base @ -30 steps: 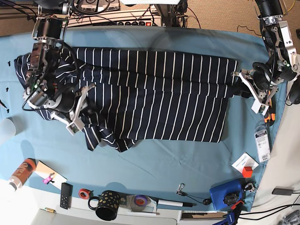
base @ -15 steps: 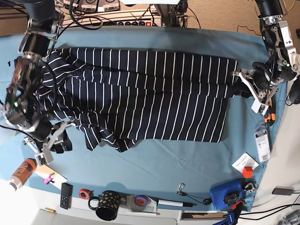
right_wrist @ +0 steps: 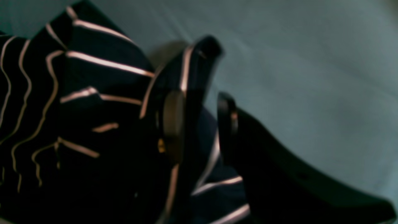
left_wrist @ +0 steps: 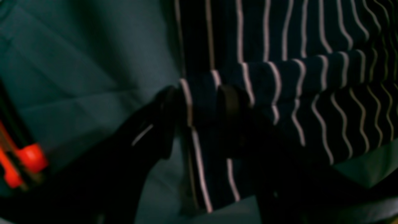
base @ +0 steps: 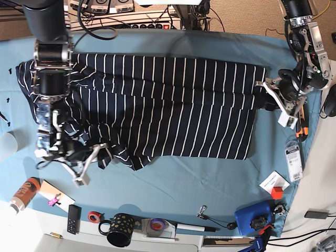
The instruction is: Layout the t-shirt on the table in an organized manner, then fold the t-shirt properly
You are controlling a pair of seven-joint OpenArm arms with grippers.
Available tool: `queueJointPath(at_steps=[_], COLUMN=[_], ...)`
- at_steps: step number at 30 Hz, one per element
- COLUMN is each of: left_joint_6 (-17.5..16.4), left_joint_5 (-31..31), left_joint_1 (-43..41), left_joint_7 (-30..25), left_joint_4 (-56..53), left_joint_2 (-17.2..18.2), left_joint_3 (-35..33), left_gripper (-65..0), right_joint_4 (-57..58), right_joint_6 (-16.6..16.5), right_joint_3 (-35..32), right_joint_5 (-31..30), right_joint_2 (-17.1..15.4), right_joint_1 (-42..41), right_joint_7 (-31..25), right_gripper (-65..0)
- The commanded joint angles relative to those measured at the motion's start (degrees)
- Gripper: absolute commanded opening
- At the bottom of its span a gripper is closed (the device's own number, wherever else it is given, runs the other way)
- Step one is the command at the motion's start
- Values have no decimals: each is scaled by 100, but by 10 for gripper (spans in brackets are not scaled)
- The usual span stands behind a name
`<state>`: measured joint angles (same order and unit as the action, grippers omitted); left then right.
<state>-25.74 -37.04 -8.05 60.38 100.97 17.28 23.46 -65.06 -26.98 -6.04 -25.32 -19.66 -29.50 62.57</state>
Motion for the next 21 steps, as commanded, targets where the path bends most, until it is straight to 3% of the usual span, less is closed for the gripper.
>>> queueJointPath(at_steps=[1,4,7,8,12,21], left_joint_6=[-24,-22,-22,-22,-22,-22], left_joint_5=[-70,-63,-63,-63,-66,-63], left_joint_1=[59,59,59,59,59,59], left_joint_7=[-94,-92,-85,-85,-90,-87], left_joint_4=[90,90,90,90,90,90], left_joint_2=[44,33,35,35,33,35], left_joint_3=[28,28,28,28,28,28], left_gripper=[-420,-420,-420,-420,-420,-420], right_joint_4=[-35,4,2,2,-68,-835], right_joint_6=[-13,-7,146,153,151,151], right_joint_3=[31,31,31,31,52,664], right_joint_5=[28,195,332,431,879,911], right_joint_2=[-31,111,173,173,153,90], right_joint_1=[-190,-186,-192,-192,-195,-192], right_joint_7=[-203,-186,-35,-39,-374,-584], right_gripper=[-467,-476,-629,-650,-650,-650])
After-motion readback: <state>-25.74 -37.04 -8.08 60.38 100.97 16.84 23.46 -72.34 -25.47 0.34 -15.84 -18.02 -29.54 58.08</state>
